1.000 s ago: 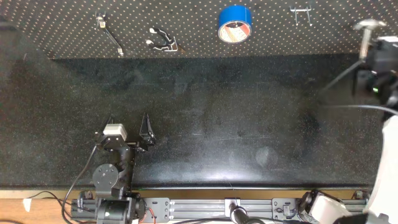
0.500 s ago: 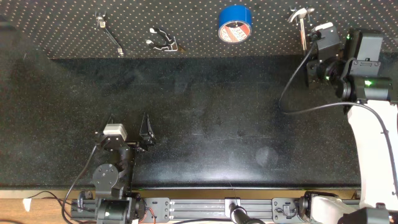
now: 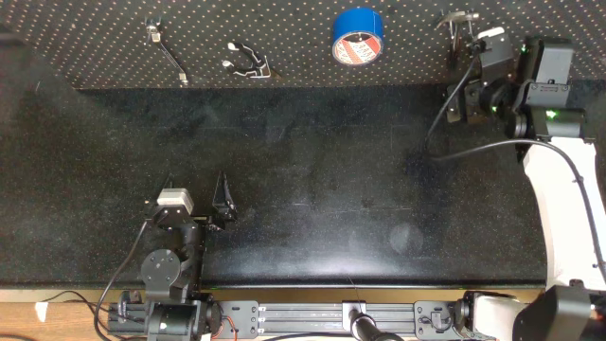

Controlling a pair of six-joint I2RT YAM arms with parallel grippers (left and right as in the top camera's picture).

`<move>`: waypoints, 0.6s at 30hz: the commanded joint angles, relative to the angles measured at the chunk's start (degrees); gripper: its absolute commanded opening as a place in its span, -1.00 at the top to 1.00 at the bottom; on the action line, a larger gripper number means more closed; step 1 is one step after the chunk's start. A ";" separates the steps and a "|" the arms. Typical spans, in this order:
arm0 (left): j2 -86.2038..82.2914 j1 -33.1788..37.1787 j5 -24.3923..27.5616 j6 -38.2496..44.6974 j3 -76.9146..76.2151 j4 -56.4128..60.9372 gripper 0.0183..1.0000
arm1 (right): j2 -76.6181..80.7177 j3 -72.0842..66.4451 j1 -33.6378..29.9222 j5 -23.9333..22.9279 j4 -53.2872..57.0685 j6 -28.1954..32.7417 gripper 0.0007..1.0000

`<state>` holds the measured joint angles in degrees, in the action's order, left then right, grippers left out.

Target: Place Tools Onto Pegboard

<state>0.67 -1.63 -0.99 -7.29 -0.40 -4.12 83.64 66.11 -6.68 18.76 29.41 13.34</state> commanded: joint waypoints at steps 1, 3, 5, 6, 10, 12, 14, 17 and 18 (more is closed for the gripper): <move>-0.48 -0.28 0.42 0.72 0.09 -0.44 -0.99 | -9.25 -9.62 0.31 1.84 -7.13 -1.20 -0.95; -0.48 -0.28 0.39 0.72 0.09 -0.44 -0.99 | -16.61 -20.24 0.44 1.88 -17.68 -8.72 -0.95; -0.48 -0.28 0.39 0.72 0.09 -0.44 -0.99 | -25.70 -31.12 2.78 1.90 -26.03 -9.31 -0.95; -0.48 -0.28 0.39 0.72 0.09 -0.44 -0.99 | -29.99 -35.15 3.72 1.88 -28.65 -10.03 -0.95; -0.48 -0.28 0.42 0.72 0.09 -0.44 -0.99 | -49.00 -54.51 4.63 1.88 -43.69 -16.41 -0.96; -0.48 -0.28 0.39 0.72 0.09 -0.44 -0.99 | -59.14 -63.54 4.74 1.88 -52.02 -19.34 -0.95; -0.48 -0.28 0.39 0.72 0.09 -0.44 -0.99 | -62.36 -65.09 5.62 1.86 -52.28 -19.82 -0.95; -0.48 -0.28 0.39 0.72 0.09 -0.44 -0.99 | -68.22 -65.90 7.41 0.48 -51.12 -20.41 -0.95; -0.48 -0.28 0.42 0.72 0.09 -0.44 -0.99 | -69.09 -65.90 7.43 -0.13 -50.66 -20.41 -0.95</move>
<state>0.62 -1.63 -0.97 -7.29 -0.45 -4.25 16.23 0.69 0.34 19.66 -21.52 -5.98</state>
